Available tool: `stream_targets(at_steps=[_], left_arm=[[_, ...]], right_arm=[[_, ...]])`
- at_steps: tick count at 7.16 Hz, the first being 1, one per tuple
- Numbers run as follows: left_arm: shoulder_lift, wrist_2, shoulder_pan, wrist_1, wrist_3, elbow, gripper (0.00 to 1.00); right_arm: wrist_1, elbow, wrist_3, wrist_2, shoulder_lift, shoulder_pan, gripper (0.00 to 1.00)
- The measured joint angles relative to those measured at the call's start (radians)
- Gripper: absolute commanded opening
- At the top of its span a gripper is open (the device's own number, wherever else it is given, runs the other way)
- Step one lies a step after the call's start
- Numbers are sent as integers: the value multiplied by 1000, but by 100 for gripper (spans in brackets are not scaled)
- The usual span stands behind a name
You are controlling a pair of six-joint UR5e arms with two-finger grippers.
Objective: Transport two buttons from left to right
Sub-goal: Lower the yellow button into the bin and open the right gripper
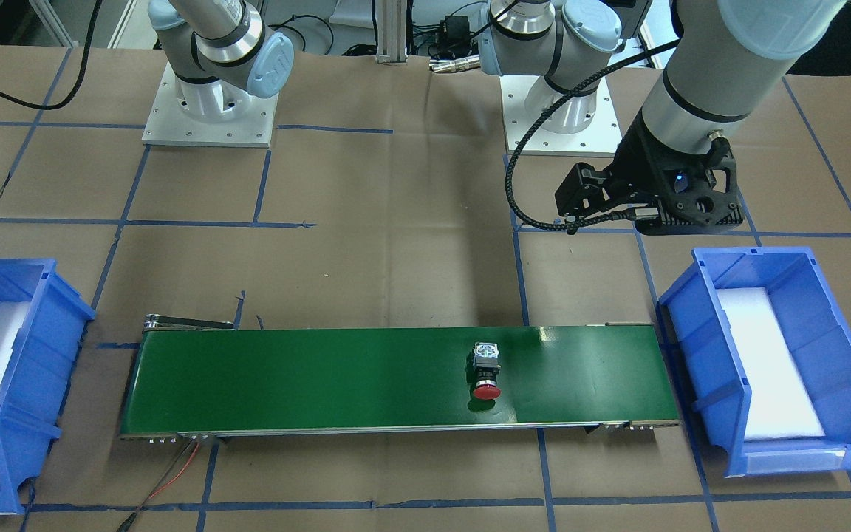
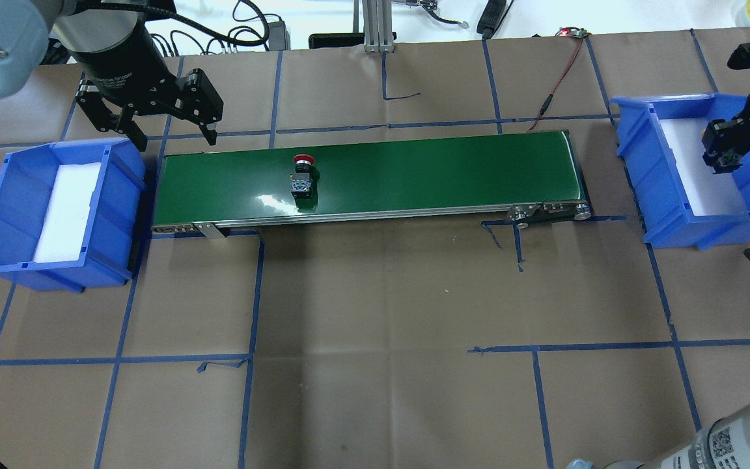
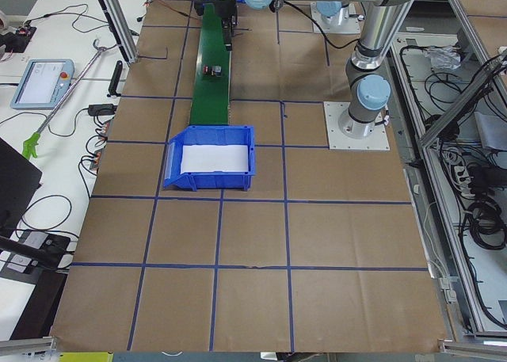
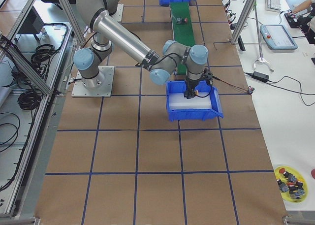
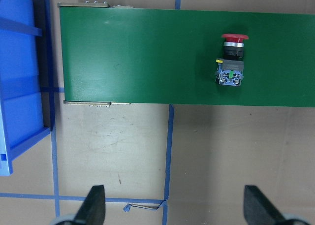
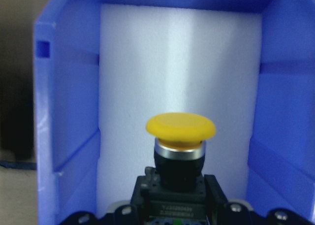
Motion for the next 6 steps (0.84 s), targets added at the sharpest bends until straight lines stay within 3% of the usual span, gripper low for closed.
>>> stream_targets(at_steps=[2,4,5,6], left_arm=[[2,1,0,0,1,-2,100],[4,2,0,0,2,-5,100],[5,2,0,0,2,-5,100],[5,2,0,0,3,-6,100]], right_arm=[[-57,91,-11,1,6,-21,6],[-85,124,-13,1,13,-24,9],[-89,126,-14,0,20,-25,31],[-90,126,-16,-1,27,-25,90]])
